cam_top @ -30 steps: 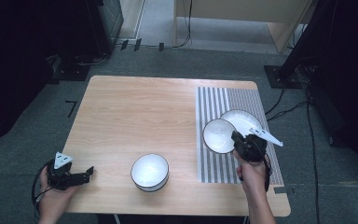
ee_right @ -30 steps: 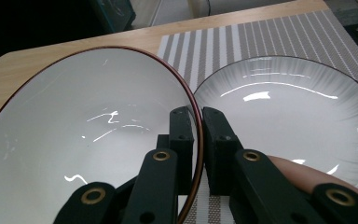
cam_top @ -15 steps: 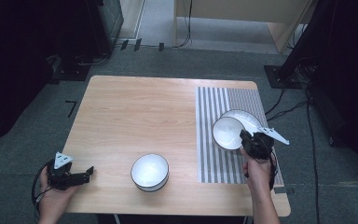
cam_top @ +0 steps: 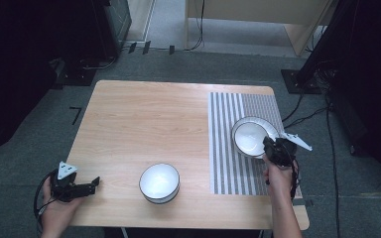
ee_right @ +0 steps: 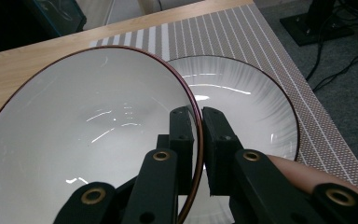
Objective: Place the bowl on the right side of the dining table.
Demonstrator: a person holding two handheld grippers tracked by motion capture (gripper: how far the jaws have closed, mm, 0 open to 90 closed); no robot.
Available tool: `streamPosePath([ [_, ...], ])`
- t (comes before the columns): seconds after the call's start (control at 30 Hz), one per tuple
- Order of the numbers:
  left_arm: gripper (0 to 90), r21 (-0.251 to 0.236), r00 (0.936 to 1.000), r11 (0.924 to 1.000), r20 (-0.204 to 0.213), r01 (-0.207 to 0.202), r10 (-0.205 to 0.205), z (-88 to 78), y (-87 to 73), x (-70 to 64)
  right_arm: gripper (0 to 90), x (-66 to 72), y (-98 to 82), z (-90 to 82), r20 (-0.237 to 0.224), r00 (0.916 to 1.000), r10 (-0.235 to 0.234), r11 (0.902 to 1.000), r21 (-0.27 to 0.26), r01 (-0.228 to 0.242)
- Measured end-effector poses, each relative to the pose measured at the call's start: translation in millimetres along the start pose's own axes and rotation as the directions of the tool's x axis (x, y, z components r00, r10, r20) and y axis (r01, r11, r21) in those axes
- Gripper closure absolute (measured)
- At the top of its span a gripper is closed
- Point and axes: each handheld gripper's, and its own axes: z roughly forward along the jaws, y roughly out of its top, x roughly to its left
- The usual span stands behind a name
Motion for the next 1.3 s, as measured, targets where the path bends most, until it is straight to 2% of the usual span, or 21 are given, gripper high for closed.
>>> streamPosePath([
  [0.8,0.0,0.000,1.0000,1.0000,0.000,0.001,-0.001,0.0,0.0,0.0,84.6,-18.6,2.3,24.1,0.095,0.9942,0.051,0.9985,0.012,-0.053],
  [1.3,0.0,0.000,1.0000,1.0000,0.000,0.001,-0.001,0.0,0.0,0.0,84.6,-20.5,2.1,38.8,0.129,0.9883,0.080,0.9963,0.022,-0.084],
])
